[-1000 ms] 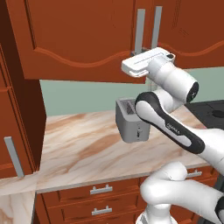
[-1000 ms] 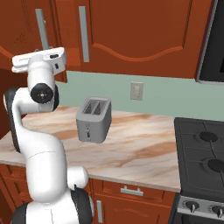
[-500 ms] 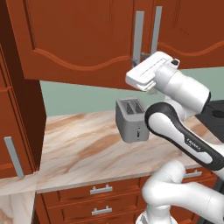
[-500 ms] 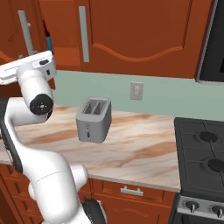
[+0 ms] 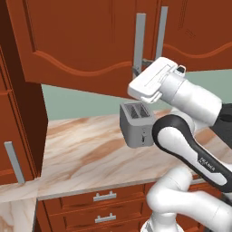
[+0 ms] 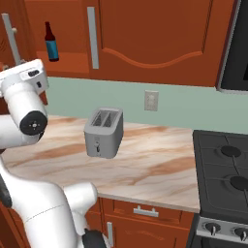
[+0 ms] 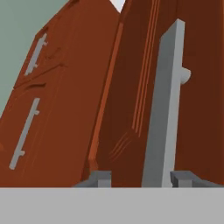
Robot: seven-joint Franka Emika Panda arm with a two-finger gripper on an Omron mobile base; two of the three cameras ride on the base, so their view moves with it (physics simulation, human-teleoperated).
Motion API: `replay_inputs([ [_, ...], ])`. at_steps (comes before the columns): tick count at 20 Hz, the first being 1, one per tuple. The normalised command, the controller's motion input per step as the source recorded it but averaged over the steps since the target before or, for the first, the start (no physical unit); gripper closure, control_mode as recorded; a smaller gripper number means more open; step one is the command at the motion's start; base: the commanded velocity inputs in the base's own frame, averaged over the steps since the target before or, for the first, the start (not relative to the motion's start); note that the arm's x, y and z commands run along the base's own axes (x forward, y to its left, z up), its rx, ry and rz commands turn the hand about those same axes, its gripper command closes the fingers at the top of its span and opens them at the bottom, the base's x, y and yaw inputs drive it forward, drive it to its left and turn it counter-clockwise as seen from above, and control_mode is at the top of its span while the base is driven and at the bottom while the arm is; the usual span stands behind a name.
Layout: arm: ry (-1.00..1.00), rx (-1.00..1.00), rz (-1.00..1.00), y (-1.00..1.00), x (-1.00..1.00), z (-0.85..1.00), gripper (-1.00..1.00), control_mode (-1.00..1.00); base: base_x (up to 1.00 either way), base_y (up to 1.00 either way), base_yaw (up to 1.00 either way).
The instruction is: Get the candle and the beer from the cabinet and move them to the dining counter.
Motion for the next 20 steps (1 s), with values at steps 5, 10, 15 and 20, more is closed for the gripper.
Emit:
replay_inputs([
  [5,0.00,-0.05,0.03,0.86,-0.41,0.00,1.00,-1.00,0.00,0.00,0.00],
  [10,0.01,-0.07,0.02,0.89,-0.39,0.00,1.00,-1.00,0.00,0.00,0.00],
  [15,0.04,-0.07,0.01,0.90,-0.37,0.00,1.00,-1.00,0.00,0.00,0.00],
  [20,0.02,-0.08,0.01,0.88,-0.31,0.01,1.00,-1.00,0.00,0.00,0.00],
])
